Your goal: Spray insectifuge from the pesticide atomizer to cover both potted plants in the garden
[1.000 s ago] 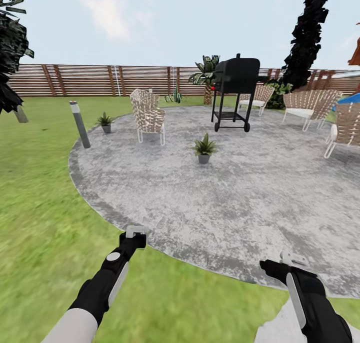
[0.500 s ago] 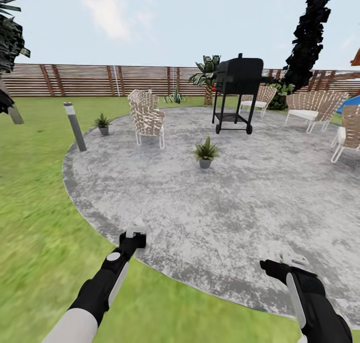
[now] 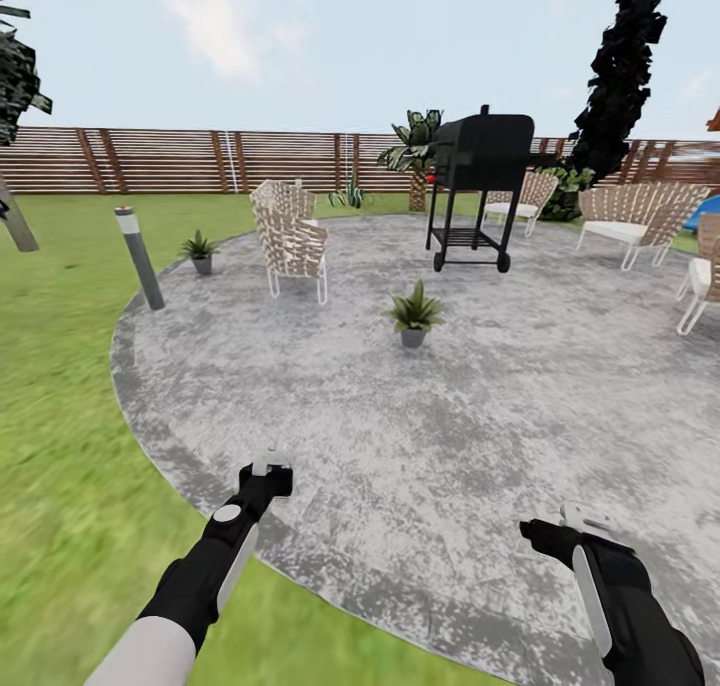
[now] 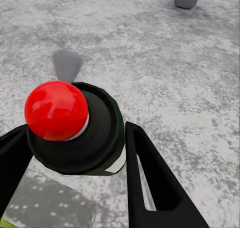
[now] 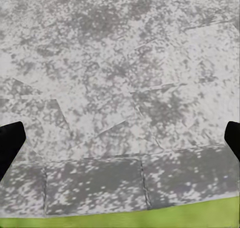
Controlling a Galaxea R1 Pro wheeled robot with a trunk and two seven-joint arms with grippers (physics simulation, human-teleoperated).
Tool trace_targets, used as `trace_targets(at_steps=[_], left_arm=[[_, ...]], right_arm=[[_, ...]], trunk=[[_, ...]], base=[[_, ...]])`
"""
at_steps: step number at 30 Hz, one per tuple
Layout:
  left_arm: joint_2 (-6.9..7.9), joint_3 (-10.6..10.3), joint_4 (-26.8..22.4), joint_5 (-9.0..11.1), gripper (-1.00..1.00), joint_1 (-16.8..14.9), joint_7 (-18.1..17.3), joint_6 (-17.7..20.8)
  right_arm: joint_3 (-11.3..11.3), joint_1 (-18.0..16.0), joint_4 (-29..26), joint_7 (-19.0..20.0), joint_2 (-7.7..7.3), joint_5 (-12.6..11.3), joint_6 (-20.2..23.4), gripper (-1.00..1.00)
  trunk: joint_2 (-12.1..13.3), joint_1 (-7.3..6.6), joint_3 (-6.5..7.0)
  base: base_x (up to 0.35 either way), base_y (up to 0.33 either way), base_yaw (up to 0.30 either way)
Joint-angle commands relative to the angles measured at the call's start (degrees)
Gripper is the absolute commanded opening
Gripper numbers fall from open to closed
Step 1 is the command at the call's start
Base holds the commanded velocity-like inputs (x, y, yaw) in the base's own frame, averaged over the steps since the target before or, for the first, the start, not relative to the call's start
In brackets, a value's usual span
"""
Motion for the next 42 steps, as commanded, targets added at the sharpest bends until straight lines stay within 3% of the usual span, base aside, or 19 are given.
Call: trace_targets(at_steps=[1,42], left_arm=[[0.0,0.0,-0.1,0.0,-1.0,0.0,0.0,0.3],[-0.01,0.0,-0.1,0.0,-1.0,0.0,0.0,0.3]], right_arm=[[0.0,0.0,-0.1,0.0,0.0,0.0,0.3,1.0],[0.0,0.0,0.0,0.0,-0.02,-0.1,0.3,1.0]], trunk=[[0.0,0.02,-0.06],[0.0,0.02,-0.06]], base=[[0.339,0.0,0.0],[0.339,0.0,0.0]])
